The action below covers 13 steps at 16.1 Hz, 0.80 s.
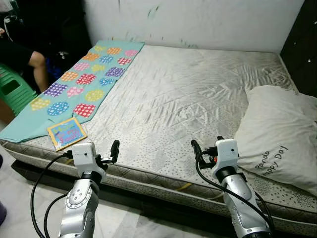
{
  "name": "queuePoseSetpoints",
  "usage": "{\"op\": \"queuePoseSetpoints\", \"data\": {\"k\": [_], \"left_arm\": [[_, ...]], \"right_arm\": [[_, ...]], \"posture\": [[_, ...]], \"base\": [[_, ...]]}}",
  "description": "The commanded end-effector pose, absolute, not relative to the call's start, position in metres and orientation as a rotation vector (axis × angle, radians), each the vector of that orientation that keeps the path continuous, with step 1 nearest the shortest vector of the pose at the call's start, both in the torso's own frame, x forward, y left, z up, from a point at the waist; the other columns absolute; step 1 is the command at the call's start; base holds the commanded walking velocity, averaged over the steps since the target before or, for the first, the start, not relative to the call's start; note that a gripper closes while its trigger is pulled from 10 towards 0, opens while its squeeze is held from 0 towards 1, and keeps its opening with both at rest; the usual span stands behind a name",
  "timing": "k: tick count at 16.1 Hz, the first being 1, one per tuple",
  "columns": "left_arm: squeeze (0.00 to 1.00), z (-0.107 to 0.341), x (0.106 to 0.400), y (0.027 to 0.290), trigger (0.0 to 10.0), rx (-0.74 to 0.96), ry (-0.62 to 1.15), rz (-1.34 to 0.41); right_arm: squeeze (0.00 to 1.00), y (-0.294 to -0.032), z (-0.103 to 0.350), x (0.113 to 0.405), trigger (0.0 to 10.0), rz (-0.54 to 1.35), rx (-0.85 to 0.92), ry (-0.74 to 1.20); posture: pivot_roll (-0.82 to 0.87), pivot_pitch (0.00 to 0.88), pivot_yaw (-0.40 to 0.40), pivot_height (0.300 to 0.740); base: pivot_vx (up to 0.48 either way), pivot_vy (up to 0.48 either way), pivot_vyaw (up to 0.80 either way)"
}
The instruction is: Clean up the room
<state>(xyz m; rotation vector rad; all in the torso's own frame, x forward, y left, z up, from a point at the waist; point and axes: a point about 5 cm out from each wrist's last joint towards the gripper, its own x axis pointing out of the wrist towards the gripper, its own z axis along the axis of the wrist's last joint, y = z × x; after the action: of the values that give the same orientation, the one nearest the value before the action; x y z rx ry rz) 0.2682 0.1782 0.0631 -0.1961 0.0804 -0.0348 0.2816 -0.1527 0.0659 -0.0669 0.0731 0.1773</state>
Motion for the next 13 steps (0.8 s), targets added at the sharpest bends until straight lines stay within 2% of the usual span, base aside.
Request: {"op": "queuePoseSetpoints", "data": {"k": [1,13], "left_arm": [[0.0,0.0677,0.2678,0.1783,10.0,-0.196,0.06,-0.051],[0.0,0.0685,0.2669,0.1757,10.0,-0.201,0.063,-0.067]], "right_arm": [[0.0,-0.1498,0.0692,0.2813,10.0,0.187,-0.065,0.065],[0.0,-0.1505,0.0691,0.2808,10.0,0.188,-0.068,0.073]], "posture": [[-0.09,0.0,0.047,0.74],[-0.1,0.0,0.046,0.74]], "base": [[0.0,0.0,0.0],[0.404,0.0,0.0]]}}
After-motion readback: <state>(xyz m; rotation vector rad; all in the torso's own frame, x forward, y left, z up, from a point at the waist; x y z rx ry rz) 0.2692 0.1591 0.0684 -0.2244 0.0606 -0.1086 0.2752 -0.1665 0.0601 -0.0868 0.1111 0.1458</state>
